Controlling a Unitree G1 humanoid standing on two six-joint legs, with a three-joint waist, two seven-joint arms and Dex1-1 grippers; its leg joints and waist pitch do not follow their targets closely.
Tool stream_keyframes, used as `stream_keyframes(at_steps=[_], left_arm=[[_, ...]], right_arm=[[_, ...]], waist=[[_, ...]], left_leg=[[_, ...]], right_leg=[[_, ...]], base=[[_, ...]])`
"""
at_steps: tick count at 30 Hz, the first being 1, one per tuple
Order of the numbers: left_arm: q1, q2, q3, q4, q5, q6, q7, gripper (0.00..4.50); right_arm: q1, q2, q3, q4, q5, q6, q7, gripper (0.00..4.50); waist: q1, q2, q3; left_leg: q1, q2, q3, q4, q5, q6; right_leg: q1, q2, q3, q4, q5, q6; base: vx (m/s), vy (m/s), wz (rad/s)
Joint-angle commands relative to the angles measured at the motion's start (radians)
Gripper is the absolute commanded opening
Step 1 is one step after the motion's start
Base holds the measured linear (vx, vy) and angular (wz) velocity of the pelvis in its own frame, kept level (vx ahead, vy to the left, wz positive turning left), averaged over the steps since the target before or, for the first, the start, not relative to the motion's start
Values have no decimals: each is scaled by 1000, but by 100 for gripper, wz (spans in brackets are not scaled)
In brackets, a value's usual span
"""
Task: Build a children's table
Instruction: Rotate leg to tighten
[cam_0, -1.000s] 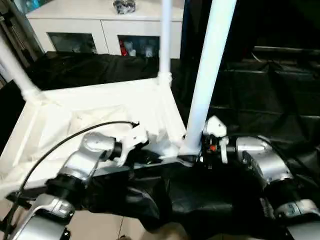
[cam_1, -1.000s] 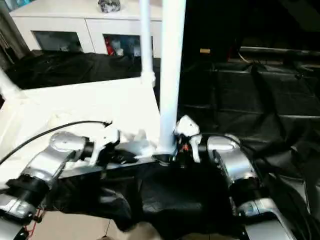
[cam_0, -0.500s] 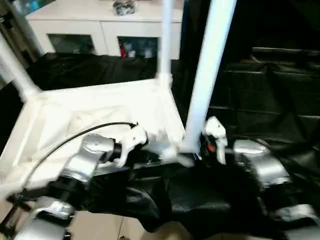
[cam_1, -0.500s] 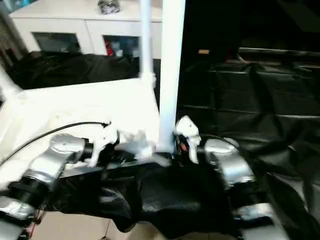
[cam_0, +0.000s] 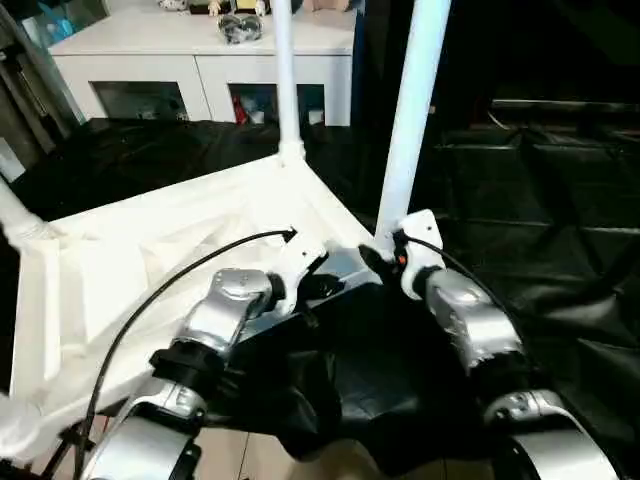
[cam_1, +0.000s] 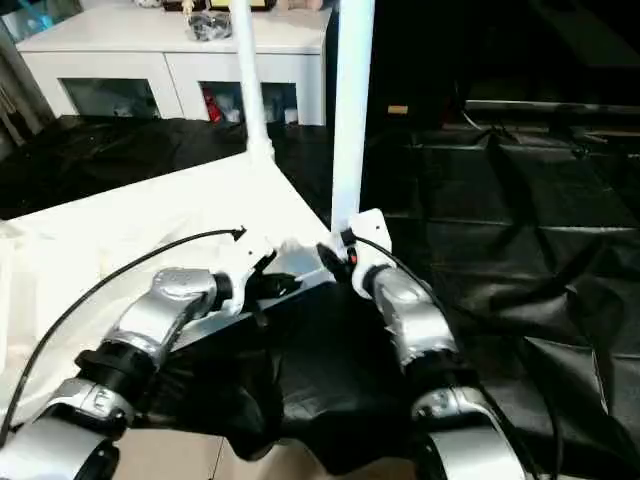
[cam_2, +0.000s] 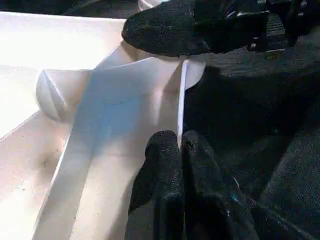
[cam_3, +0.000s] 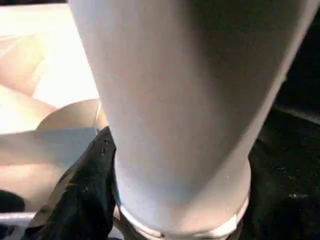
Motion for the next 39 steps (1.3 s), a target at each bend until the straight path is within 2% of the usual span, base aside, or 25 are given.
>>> stream_keyframes(at_steps=[1, 3, 5, 6, 9, 10, 12, 14, 16, 19, 20, 22, 23, 25, 26, 30, 32, 39], left_arm=[[-43, -69, -19, -27, -33, -27, 24, 0], [-36, -53, -22, -34, -37, -38, -1, 0], [-19, -18, -27, -59, -44, -56, -65, 0], [-12, -5, -30, -71, -45, -61, -90, 0], [14, 22, -33, -112, -65, -63, -161, 0], [43, 64, -50, -156, -78, -71, -243, 0], [51, 78, -58, -168, -80, -74, -267, 0], [68, 112, -72, -187, -82, -81, -324, 0], [75, 131, -76, -195, -83, -83, -353, 0], [87, 171, -81, -204, -85, -85, -407, 0], [90, 183, -83, -208, -86, -91, -425, 0], [97, 204, -89, -218, -90, -97, -459, 0], [102, 217, -94, -225, -92, -100, -482, 0], [105, 226, -98, -232, -95, -98, -501, 0], [108, 233, -102, -238, -95, -97, -513, 0], [112, 244, -110, -240, -89, -98, -522, 0], [112, 243, -110, -237, -90, -101, -519, 0], [111, 219, -100, -232, -98, -97, -492, 0]], right_arm=[[13, 124, 90, 35, 35, 41, 115, 349], [9, 114, 88, 29, 43, 45, 134, 355], [9, 76, 98, 11, 31, 35, 167, 387], [10, 63, 101, 5, 30, 32, 186, 391], [23, 19, 121, -24, 34, 10, 283, 391], [49, -50, 161, -83, 34, -15, 419, 391], [58, -72, 174, -102, 34, -21, 460, 391], [81, -133, 200, -153, 45, -25, 574, 391], [93, -168, 212, -183, 53, -22, 639, 391], [115, -234, 233, -244, 70, -7, 763, 391], [121, -252, 238, -261, 77, -3, 797, 391], [130, -274, 248, -289, 90, 4, 847, 391], [133, -283, 253, -303, 97, 6, 869, 391], [135, -286, 255, -313, 102, 7, 883, 391], [137, -288, 258, -321, 111, 14, 895, 365], [144, -285, 272, -324, 104, 21, 908, 346], [148, -284, 277, -325, 100, 20, 907, 321], [168, -264, 271, -338, 110, 44, 878, 284]], waist=[[-5, -14, -47], [-5, -15, -47], [-3, -14, -50], [-4, -15, -52], [-3, -15, -55], [-3, -14, -57], [2, -13, -62], [9, -13, -68], [17, -11, -68], [24, -12, -66], [27, -11, -61], [30, -10, -59], [31, -12, -59], [29, -11, -58], [29, -11, -58], [29, -10, -61], [30, -12, -61], [31, -11, -61]], left_leg=[[-2, 3, -3, -79, -357, 40], [-5, 4, -2, -81, -349, 44], [-5, 5, -2, -81, -341, 46], [-11, 5, -2, -81, -321, 49], [-16, 8, 1, -79, -272, 61], [-14, 9, 4, -76, -252, 69], [-14, 11, 8, -69, -213, 92], [-17, 12, 10, -61, -132, 122], [-16, 14, 12, -58, -114, 143], [-16, 15, 11, -58, -127, 143], [-15, 17, 13, -60, -159, 140], [-13, 19, 12, -64, -198, 119], [-10, 20, 11, -65, -205, 108], [-14, 20, 9, -67, -210, 97], [-13, 19, 10, -67, -217, 90], [-13, 19, 9, -65, -193, 86], [-14, 17, 10, -64, -187, 88], [-14, 16, 10, -63, -180, 90]], right_leg=[[31, -38, 23, -102, -517, -117], [33, -38, 24, -99, -498, -126], [34, -39, 26, -97, -474, -137], [40, -40, 27, -92, -441, -144], [47, -40, 29, -83, -355, -171], [46, -40, 30, -79, -310, -192], [50, -38, 31, -70, -226, -219], [55, -35, 29, -53, -96, -262], [54, -34, 28, -49, -60, -277], [52, -33, 27, -50, -80, -281], [48, -33, 28, -54, -119, -276], [46, -36, 29, -60, -190, -259], [45, -37, 31, -60, -205, -254], [45, -36, 31, -59, -217, -249], [45, -37, 31, -61, -233, -243], [45, -36, 32, -56, -191, -249], [46, -36, 32, -56, -183, -251], [46, -35, 31, -57, -191, -245]], base=[[0, 0, 0], [0, 0, 0], [0, 0, 0], [0, 0, 0], [0, 0, 0], [0, 0, 0], [28, -5, 2], [57, -12, 3], [0, 0, 0], [0, 0, 0], [0, 0, 0], [0, 0, 0], [0, 0, 0], [0, 0, 0], [0, 0, 0], [0, 0, 0], [0, 0, 0], [0, 0, 0]])
